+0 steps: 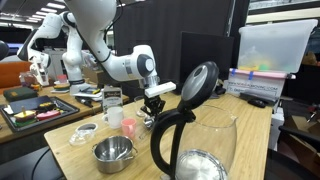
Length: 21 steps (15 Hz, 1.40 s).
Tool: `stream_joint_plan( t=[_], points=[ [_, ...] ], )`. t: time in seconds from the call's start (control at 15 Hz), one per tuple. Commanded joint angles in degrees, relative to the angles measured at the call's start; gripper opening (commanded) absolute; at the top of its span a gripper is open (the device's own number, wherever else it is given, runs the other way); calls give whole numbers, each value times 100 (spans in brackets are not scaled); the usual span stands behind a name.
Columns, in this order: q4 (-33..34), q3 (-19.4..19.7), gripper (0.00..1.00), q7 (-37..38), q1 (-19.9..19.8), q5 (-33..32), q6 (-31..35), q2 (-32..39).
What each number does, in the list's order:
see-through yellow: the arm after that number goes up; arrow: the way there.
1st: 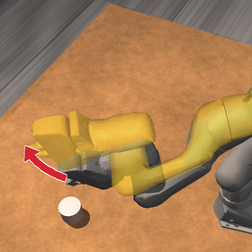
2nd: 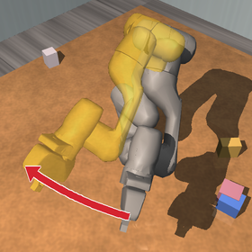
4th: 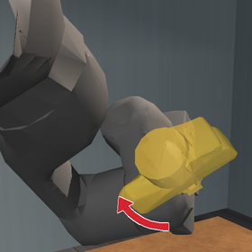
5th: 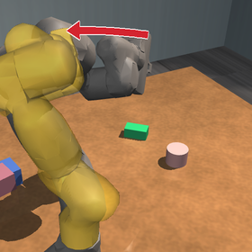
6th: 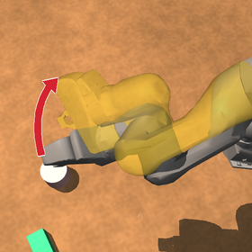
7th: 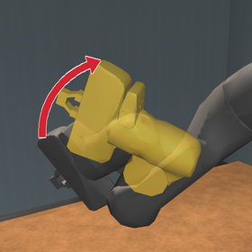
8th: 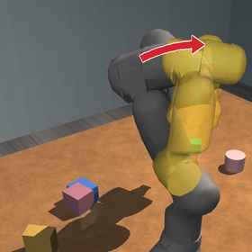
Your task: Remove the lid from the silver pan
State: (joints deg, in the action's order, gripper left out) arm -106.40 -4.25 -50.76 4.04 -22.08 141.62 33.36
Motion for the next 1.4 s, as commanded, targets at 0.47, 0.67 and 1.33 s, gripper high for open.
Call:
stream_joint_plan(
  t=[0.47,0.67,1.33],
  points=[
    [-189,-136,1,-257,-163,63,86,-333],
    [-236,-138,1,-346,-176,87,90,-551],
    [-943,357,1,560,-53,-387,97,-1435]
  ],
)
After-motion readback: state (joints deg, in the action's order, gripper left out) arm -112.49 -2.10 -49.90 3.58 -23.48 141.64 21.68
